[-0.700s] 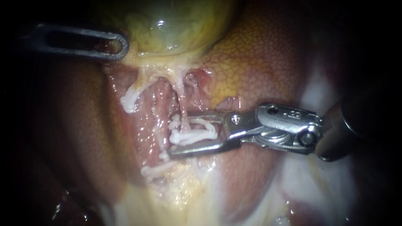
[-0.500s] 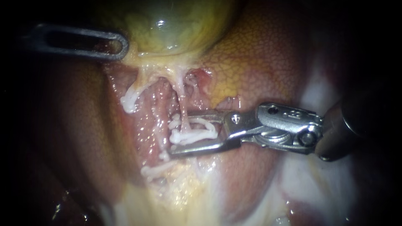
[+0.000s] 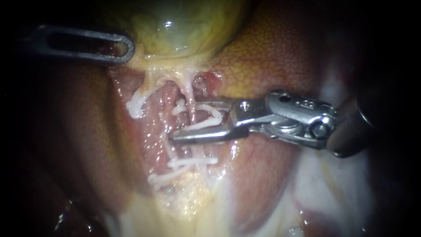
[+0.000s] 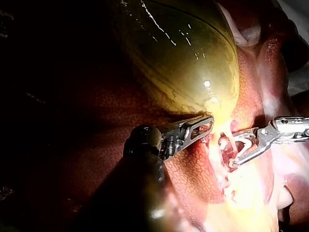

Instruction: Clipping third clip right tube

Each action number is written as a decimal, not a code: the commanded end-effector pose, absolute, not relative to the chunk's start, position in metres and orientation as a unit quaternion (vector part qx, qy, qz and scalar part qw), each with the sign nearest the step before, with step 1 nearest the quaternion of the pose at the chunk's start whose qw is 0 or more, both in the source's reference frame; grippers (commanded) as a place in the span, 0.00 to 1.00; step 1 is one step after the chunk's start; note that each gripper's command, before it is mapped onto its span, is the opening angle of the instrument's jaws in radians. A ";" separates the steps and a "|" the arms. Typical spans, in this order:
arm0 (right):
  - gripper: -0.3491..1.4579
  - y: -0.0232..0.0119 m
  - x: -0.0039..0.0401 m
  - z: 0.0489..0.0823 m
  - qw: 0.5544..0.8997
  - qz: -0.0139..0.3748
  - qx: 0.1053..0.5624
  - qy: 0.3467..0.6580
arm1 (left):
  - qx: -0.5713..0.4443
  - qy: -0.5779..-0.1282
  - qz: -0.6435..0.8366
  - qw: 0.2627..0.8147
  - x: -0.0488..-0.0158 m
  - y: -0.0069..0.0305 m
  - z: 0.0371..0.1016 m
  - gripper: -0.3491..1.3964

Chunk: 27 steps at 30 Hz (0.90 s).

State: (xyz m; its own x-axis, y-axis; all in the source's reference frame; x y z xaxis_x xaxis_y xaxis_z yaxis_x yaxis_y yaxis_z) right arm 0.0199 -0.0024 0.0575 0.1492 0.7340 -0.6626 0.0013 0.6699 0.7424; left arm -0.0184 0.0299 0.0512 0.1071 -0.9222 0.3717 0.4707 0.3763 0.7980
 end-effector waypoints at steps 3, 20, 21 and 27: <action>0.47 -0.0016 0.0202 0.0573 0.688 0.267 0.307 0.601 | 0.253 -0.446 -0.498 0.700 -0.0184 0.0298 0.0512 0.00; 0.46 -0.0007 0.0200 0.0571 0.658 0.241 0.334 0.630 | 0.253 -0.446 -0.498 0.700 -0.0185 0.0298 0.0513 0.00; 0.46 -0.0007 0.0199 0.0570 0.652 0.237 0.338 0.636 | 0.252 -0.446 -0.498 0.700 -0.0185 0.0298 0.0513 0.00; 0.44 -0.0005 0.0187 0.0565 0.596 0.232 0.392 0.661 | 0.252 -0.446 -0.498 0.700 -0.0185 0.0297 0.0513 0.00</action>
State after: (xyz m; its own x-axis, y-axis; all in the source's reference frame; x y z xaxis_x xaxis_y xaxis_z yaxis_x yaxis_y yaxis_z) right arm 0.0186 -0.0004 0.0564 0.0114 0.7964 -0.6047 0.2530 0.5827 0.7723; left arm -0.0185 0.0297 0.0513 0.1063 -0.9220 0.3724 0.4720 0.3764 0.7972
